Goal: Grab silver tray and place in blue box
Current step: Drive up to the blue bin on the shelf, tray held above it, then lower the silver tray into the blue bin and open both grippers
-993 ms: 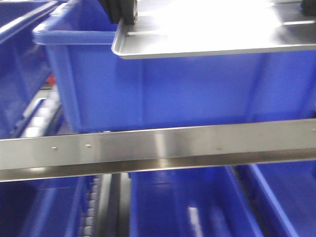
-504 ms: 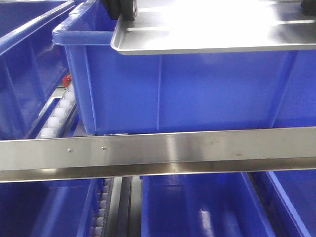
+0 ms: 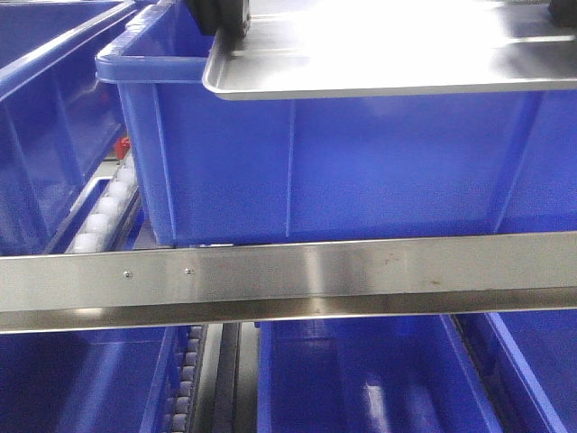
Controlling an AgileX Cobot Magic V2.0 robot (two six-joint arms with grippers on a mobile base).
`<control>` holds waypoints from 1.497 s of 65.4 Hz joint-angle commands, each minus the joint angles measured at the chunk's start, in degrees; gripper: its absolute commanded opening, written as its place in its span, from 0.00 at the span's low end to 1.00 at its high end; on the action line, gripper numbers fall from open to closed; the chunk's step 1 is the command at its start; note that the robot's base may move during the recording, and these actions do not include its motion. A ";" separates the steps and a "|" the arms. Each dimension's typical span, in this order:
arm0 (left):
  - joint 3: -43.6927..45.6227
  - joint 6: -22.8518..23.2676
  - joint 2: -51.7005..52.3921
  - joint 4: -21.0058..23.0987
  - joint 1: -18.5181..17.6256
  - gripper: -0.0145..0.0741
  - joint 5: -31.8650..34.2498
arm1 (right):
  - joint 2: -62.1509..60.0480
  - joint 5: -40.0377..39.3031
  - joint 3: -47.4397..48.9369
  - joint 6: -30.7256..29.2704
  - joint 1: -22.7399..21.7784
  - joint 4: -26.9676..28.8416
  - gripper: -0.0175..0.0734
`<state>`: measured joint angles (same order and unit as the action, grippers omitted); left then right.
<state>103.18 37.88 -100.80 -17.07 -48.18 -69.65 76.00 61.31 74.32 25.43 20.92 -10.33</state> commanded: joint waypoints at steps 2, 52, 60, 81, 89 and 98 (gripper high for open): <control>1.76 -1.41 2.85 -3.06 -0.14 0.05 -2.52 | -1.93 -3.20 2.20 -0.78 -0.13 -3.55 0.26; 11.27 -3.61 2.96 -5.67 -0.04 0.05 8.45 | -1.82 -4.60 13.15 -2.98 -0.25 -3.86 0.26; 11.36 -3.61 2.75 -6.08 0.22 0.05 13.68 | -0.90 -5.08 16.26 -2.98 -0.45 -5.70 0.26; 11.87 -2.82 -2.37 -3.05 2.17 0.05 24.18 | 6.30 -5.23 20.54 -4.21 -5.83 -5.85 0.26; 12.85 -2.82 -5.12 -2.69 2.17 0.05 26.02 | 9.73 -5.73 21.35 -7.11 -7.69 -5.40 0.26; 15.57 -2.82 -8.75 -3.03 2.17 0.05 27.01 | 13.24 -7.11 21.62 -8.00 -8.65 -4.92 0.26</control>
<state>115.32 35.92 -110.83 -20.42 -45.48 -49.56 89.56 60.85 93.47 19.17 12.54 -16.17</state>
